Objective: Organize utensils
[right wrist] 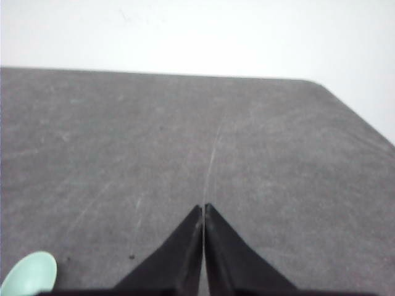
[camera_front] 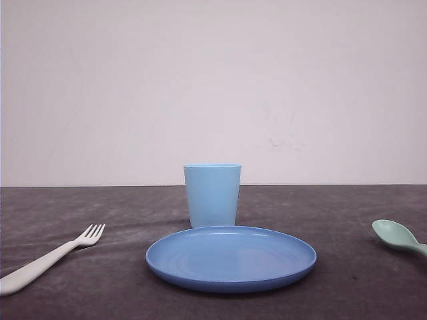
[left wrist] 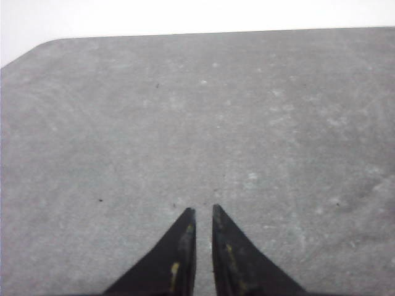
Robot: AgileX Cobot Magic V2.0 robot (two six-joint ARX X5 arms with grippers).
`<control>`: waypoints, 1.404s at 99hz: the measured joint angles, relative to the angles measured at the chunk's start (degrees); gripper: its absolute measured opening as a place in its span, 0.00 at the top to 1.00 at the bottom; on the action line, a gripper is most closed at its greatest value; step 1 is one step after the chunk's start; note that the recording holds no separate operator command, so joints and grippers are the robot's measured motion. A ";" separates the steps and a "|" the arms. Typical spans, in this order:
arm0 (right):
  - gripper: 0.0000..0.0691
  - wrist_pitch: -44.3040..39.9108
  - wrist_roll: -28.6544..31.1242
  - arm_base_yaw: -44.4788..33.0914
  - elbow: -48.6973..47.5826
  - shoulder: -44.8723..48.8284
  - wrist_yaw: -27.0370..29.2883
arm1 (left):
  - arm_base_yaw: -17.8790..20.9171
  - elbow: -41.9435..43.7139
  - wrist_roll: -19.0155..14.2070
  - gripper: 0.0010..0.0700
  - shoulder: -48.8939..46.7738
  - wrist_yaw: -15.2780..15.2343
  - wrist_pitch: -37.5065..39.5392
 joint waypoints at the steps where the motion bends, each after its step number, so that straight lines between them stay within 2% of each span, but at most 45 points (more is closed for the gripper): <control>1: 1.00 0.00 0.20 0.00 0.00 0.00 0.02 | 0.00 0.00 0.09 0.98 0.00 0.00 0.00; 14: 1.00 -0.15 4.09 0.00 0.00 0.00 -0.70 | 0.00 0.00 0.55 0.98 0.00 0.02 0.04; 26: 1.00 -0.17 11.56 0.00 0.00 0.00 -3.98 | 0.00 -0.04 -0.44 0.98 0.00 0.02 0.20; 35: 1.00 -0.15 16.26 0.00 0.00 0.00 -6.16 | 0.00 -0.20 -4.92 0.98 0.00 0.02 0.81; 58: 1.00 -0.09 21.42 0.00 0.00 0.00 -7.21 | 0.00 -0.33 -15.02 0.98 0.00 0.98 1.29; 73: 1.00 -1.97 23.80 0.00 0.98 0.17 -10.16 | 0.00 -0.31 -19.02 0.98 0.17 4.35 2.25; 88: 1.00 -4.07 23.85 0.02 8.50 4.28 -10.25 | 0.00 5.49 -22.47 0.98 4.66 5.29 1.70; 101: 1.00 -9.81 20.48 0.02 19.30 12.72 -10.25 | 0.00 16.00 -22.18 0.98 13.49 7.93 1.20; 124: 1.00 -20.76 11.10 1.05 35.56 28.85 -10.27 | 0.00 36.20 -17.51 0.98 33.77 10.08 -7.04; 139: 0.99 -22.47 7.30 2.34 38.77 32.81 -10.34 | -0.11 40.26 -16.44 0.98 41.16 13.44 -9.35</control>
